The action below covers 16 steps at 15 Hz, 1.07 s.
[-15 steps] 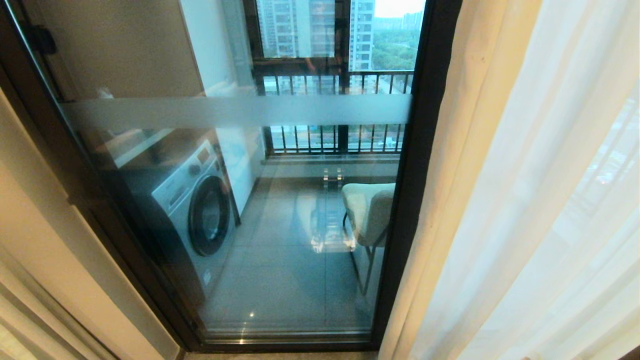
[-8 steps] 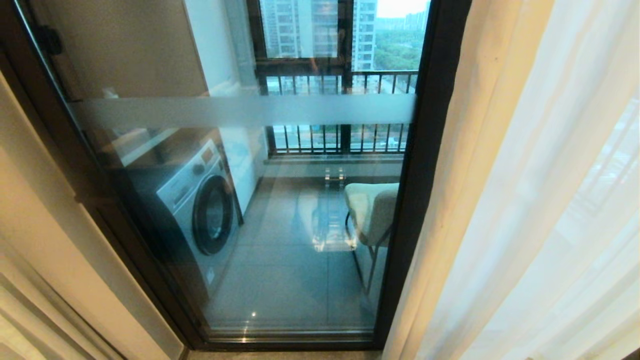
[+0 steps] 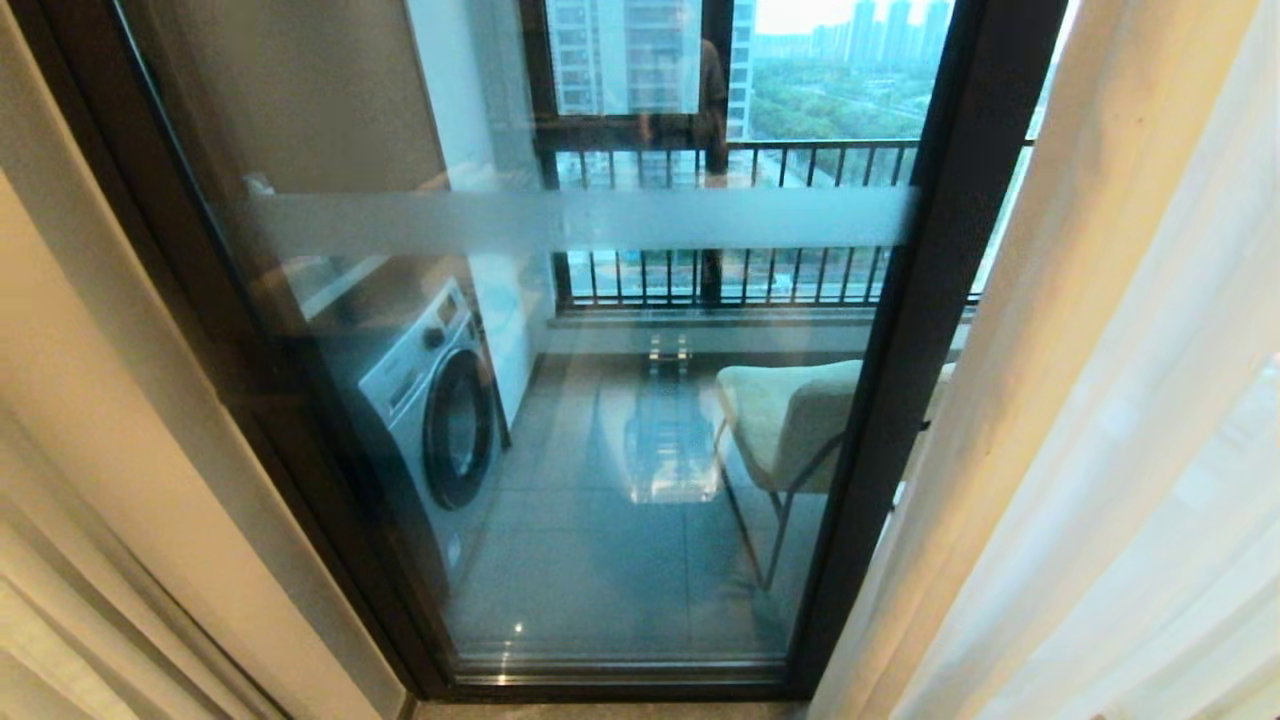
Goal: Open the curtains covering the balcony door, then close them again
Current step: Close the inner curtains on both sides
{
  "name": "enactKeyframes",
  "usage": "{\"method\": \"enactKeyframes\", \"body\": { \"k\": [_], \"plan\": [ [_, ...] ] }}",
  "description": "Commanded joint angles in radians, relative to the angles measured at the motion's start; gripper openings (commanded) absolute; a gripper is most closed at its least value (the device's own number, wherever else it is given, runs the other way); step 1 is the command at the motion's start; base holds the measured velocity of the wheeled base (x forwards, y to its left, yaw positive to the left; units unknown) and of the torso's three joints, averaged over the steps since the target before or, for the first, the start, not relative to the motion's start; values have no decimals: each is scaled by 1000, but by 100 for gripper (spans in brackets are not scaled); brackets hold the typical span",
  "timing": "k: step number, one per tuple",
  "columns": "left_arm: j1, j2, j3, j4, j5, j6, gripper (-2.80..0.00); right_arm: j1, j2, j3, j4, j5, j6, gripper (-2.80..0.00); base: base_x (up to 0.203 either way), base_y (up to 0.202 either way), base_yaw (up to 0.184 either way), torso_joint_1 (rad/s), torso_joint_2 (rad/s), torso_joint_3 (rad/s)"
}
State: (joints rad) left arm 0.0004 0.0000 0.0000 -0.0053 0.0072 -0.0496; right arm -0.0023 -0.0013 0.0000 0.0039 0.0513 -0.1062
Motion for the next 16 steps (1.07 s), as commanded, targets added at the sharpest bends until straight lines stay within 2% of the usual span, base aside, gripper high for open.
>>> {"method": "enactKeyframes", "body": {
  "k": [1, 16],
  "plan": [
    [1, 0, 0, -1, 0, -1, -280, 1, 1, 0, 0, 1, -1, -280, 0, 188, -1, 6, 2, 2],
    [0, 0, 0, -1, 0, -1, -280, 1, 1, 0, -1, 1, -1, -280, 0, 191, 1, 2, 2, 2]
  ]
}}
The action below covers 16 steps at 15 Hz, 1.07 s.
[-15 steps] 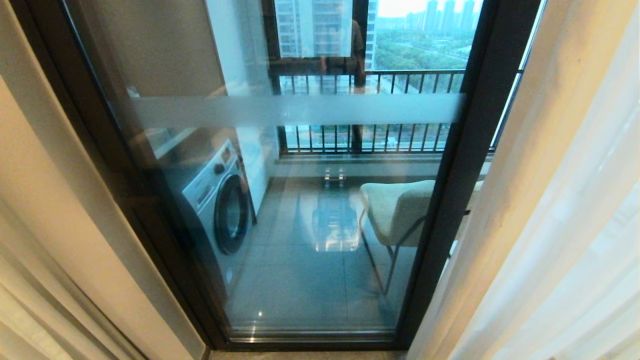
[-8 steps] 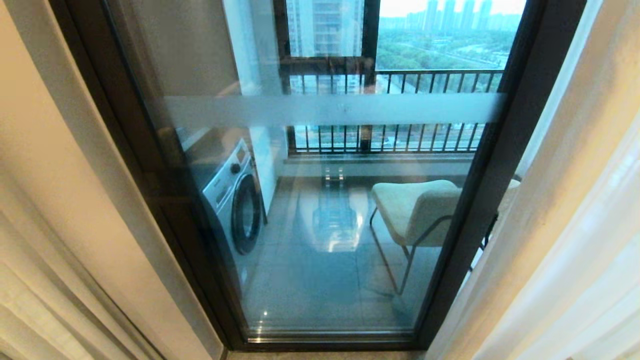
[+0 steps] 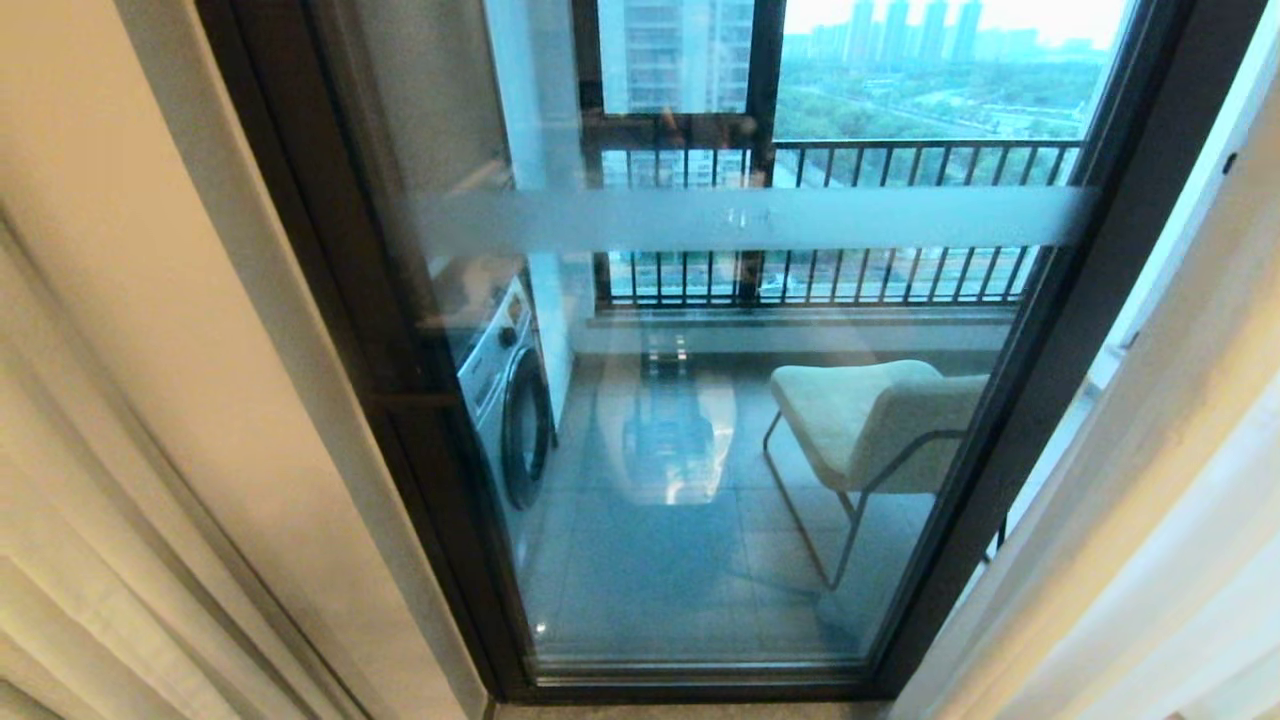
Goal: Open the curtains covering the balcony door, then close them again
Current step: Close the inner curtains on both sides
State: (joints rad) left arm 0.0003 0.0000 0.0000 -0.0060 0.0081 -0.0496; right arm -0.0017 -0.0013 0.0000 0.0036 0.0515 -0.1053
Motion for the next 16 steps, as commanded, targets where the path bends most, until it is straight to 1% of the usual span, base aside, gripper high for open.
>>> {"method": "enactKeyframes", "body": {
  "k": [1, 9, 16],
  "plan": [
    [1, 0, 0, 0, 0, -1, -280, 0, 1, 0, 1, 1, -2, -280, 0, 194, -1, 7, 5, 2],
    [0, 0, 0, 0, -2, -1, -280, 0, 1, 0, -1, 1, -2, -280, 0, 181, 1, 3, 3, 3],
    [0, 0, 0, 0, -3, 4, -280, 0, 1, 0, -1, 1, -2, -280, 0, 9, 0, 1, 0, 0]
  ]
}}
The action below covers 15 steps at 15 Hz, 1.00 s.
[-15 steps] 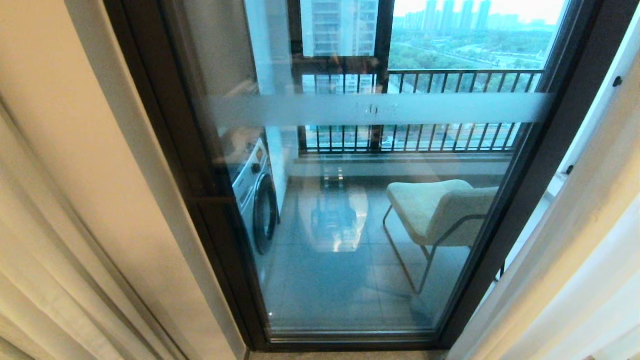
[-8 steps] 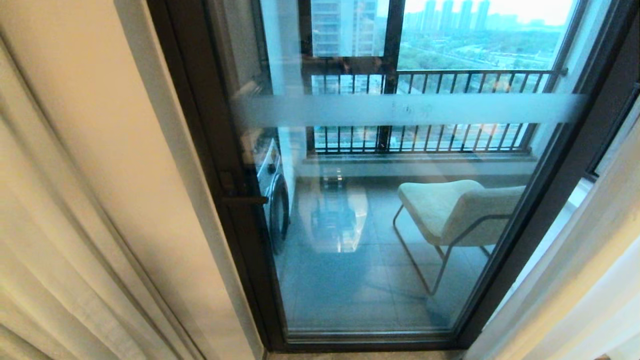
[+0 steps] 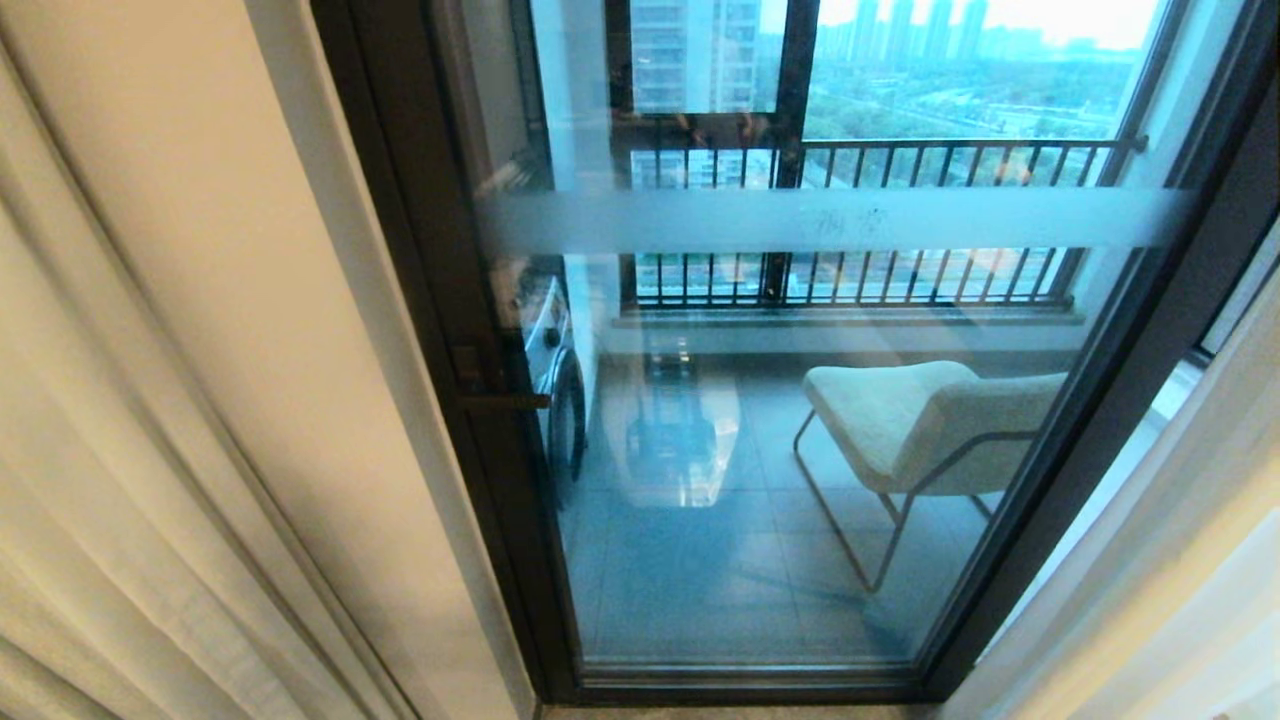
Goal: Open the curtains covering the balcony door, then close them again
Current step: Close the inner curtains on both sides
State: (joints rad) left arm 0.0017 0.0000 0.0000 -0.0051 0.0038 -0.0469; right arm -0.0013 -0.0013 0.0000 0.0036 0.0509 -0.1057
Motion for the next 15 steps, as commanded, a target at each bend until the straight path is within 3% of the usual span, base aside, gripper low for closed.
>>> {"method": "enactKeyframes", "body": {
  "k": [1, 10, 15],
  "plan": [
    [0, 0, 0, 0, 1, 2, -280, 0, 1, 0, 1, 1, 0, -280, 0, 0, 0, 0, 0, 0],
    [-1, 0, 0, -11, 8, 5, -280, 0, 1, 0, 0, 1, 0, -280, 0, 0, 0, 0, 0, 0],
    [0, 0, 0, -245, 21, 56, -280, 0, 1, 0, 1, 1, -2, -280, 0, 0, 0, 0, 0, 0]
  ]
}}
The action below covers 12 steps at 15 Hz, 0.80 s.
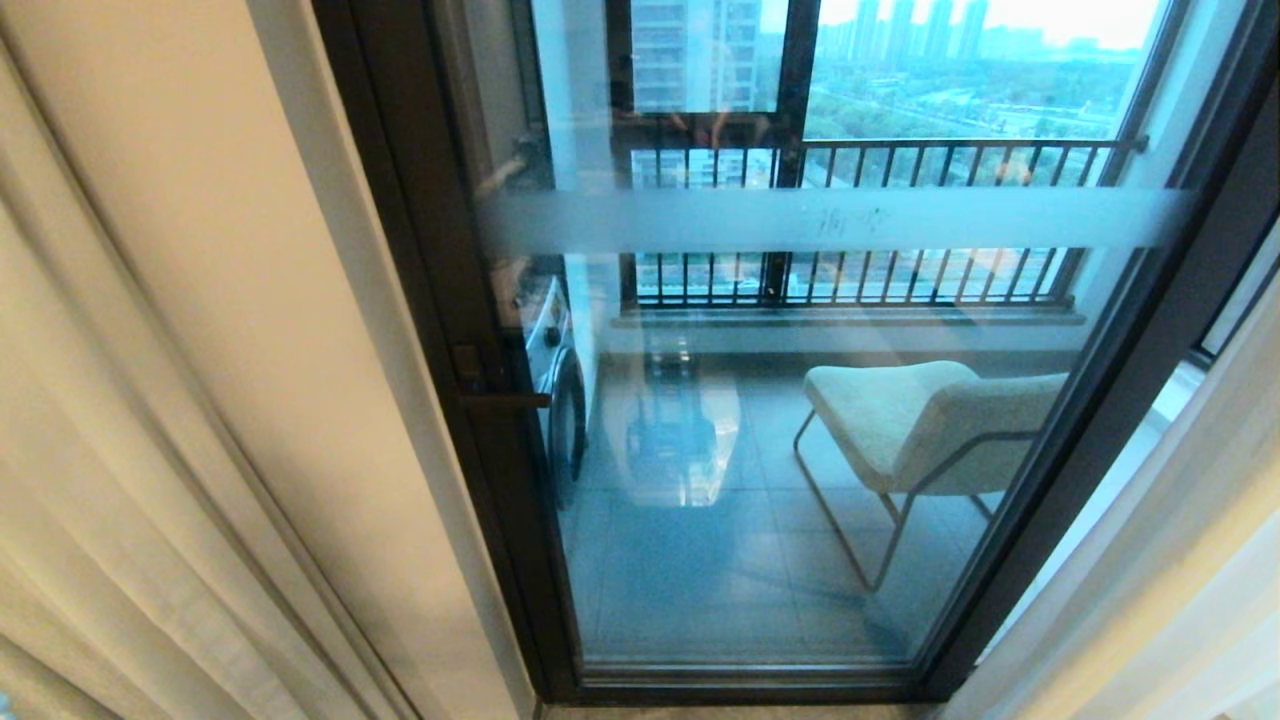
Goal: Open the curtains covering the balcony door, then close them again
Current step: Close the inner curtains on both sides
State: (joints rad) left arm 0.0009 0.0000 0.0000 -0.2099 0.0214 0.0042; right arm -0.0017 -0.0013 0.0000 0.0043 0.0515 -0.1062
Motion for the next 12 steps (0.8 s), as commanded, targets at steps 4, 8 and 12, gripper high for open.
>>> {"method": "enactKeyframes", "body": {
  "k": [4, 8, 12],
  "plan": [
    [1, 0, -25, -236, -2, 112, -280, 0, 1, 0, 0, 1, 0, -280, 0, 0, 0, 0, 0, 0],
    [1, 18, -98, -157, 2, 112, -280, 0, 1, 0, 0, 1, 0, -280, 0, 0, 0, 0, 0, 0],
    [13, 185, -225, -104, 14, 111, -280, 0, 1, 0, 0, 1, -1, -280, 0, 0, 0, 0, 0, 0]
  ]
}}
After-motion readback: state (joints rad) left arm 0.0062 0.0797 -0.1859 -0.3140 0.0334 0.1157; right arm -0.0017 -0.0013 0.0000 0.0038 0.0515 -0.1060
